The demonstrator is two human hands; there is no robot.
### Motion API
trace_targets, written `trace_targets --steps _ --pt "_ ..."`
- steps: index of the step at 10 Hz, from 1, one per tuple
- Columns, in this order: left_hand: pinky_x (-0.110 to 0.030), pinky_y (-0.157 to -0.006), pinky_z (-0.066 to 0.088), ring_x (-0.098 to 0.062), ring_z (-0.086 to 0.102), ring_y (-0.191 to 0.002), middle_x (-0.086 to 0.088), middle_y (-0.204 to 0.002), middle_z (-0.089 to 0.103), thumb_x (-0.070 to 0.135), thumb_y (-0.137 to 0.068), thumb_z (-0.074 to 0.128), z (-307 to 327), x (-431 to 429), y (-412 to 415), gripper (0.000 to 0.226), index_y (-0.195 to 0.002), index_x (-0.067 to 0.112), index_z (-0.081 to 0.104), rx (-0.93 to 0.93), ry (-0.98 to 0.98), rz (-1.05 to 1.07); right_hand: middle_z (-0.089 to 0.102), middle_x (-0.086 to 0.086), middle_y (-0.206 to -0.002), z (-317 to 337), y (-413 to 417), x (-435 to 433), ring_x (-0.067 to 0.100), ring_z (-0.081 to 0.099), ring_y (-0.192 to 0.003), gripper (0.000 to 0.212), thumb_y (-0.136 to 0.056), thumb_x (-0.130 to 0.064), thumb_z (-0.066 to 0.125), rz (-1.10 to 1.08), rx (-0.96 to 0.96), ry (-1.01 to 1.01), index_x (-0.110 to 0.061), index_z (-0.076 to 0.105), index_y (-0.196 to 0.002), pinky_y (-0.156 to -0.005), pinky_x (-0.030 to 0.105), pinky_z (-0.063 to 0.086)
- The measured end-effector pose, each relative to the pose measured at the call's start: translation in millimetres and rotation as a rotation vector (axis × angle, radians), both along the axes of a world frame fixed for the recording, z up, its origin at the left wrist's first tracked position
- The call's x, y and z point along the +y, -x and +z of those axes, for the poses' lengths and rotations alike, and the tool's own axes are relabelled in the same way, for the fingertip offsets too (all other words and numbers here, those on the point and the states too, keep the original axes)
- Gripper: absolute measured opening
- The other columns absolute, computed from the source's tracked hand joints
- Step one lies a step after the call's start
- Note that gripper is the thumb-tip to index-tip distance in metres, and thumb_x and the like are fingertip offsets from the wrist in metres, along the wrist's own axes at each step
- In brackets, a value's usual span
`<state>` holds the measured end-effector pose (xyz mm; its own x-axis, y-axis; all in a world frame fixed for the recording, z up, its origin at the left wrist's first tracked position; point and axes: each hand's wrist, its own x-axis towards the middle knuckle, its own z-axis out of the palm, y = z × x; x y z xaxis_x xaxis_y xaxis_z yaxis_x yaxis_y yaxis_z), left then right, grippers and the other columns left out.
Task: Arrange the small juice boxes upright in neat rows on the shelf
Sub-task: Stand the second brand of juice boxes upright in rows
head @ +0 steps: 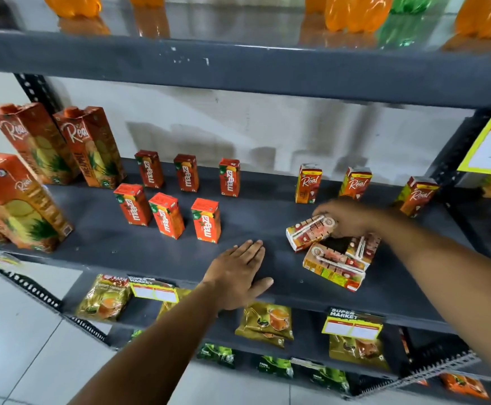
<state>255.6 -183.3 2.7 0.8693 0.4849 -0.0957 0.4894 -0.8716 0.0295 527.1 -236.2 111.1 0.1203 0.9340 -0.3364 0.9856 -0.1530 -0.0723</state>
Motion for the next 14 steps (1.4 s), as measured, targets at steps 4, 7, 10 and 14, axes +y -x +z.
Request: trace_targets --steps 4,7,10,14 --pt "-0.033 -0.119 -0.003 -0.015 -0.007 -0.147 -0.002 -0.162 -0.002 0.063 -0.094 0.013 -4 2 3 0.076 -0.152 0.014 0.002 -0.085 0.011 -0.017 0.058 -0.001 -0.134 -49 24 4 0.020 0.053 -0.125 0.058 -0.083 -0.034 0.073 -0.352 0.513 -0.282 -0.023 0.046 -0.134 -0.104 0.039 0.042" --pt "-0.034 -0.118 -0.003 -0.016 -0.006 -0.148 -0.003 -0.162 -0.002 0.063 -0.094 0.011 -4 1 4 0.077 -0.152 0.014 0.004 -0.091 0.013 -0.022 0.059 -0.003 -0.135 -65 19 16 0.022 0.057 -0.123 0.086 -0.059 -0.060 0.079 -0.409 0.424 -0.204 -0.031 0.043 -0.132 -0.101 0.046 0.047" --pt "-0.033 -0.118 -0.001 -0.016 -0.005 -0.148 -0.003 -0.162 0.000 0.063 -0.094 0.012 -2 0 4 0.076 -0.151 0.014 0.004 -0.105 0.003 -0.015 0.068 -0.002 -0.122 -51 35 18 0.026 0.061 -0.114 0.086 -0.048 -0.075 0.076 -0.481 0.139 -0.160 -0.029 0.060 -0.119 -0.097 0.046 0.047" --pt "-0.035 -0.119 0.000 -0.017 -0.005 -0.148 -0.003 -0.162 -0.001 0.065 -0.091 0.007 -4 0 4 0.079 -0.151 0.013 0.003 -0.082 -0.015 -0.020 0.015 -0.007 -0.162 26 19 11 0.023 0.016 -0.148 0.089 -0.082 0.014 0.053 0.202 -0.117 -0.166 -0.043 0.028 -0.146 -0.113 0.040 0.033"
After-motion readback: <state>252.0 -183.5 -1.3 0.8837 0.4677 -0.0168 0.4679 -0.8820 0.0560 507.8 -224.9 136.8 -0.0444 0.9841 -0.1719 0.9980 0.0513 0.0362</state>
